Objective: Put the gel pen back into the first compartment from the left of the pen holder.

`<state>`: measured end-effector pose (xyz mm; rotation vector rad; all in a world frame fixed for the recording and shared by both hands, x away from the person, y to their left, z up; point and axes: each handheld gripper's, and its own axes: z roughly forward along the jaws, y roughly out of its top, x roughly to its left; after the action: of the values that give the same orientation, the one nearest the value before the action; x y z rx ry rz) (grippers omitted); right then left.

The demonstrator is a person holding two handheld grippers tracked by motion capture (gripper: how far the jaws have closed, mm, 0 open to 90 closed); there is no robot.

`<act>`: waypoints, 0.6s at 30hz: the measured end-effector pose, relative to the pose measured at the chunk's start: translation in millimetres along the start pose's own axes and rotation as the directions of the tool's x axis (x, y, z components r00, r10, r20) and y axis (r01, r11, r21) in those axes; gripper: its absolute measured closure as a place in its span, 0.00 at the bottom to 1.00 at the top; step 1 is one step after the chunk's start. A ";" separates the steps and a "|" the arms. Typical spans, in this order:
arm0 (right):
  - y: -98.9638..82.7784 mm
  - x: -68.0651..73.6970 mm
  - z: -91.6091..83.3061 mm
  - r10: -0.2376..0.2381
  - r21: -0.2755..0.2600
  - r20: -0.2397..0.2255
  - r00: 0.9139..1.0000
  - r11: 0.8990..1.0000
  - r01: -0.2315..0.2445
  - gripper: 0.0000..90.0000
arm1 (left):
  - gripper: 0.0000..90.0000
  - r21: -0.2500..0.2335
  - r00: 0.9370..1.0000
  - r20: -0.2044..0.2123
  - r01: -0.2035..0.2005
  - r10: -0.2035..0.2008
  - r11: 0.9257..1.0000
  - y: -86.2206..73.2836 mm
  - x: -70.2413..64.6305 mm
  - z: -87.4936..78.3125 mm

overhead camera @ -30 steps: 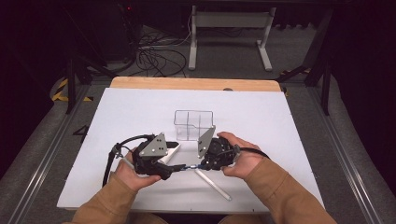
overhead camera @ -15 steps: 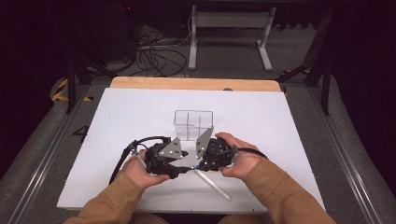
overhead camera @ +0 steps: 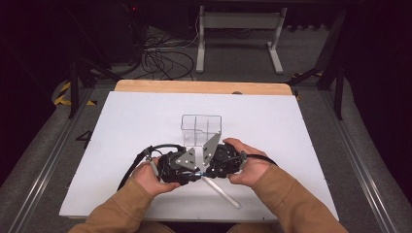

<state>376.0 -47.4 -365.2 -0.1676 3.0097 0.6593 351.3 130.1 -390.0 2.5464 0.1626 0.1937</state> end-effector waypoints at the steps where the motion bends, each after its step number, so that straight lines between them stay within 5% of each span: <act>1: -0.1 0.1 0.1 0.001 0.001 0.000 1.000 1.000 -0.001 0.90 | 0.85 -0.003 1.000 0.004 -0.008 0.008 1.000 0.3 0.3 1.1; 18: 0.7 1.0 0.9 -0.015 0.001 0.006 1.000 1.000 0.015 0.90 | 0.88 0.034 0.999 0.038 -0.017 0.016 0.999 0.3 2.9 6.4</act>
<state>375.0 -46.5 -365.8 -0.1880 2.9998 0.6565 355.3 126.9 -394.8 2.5845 0.1317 0.1508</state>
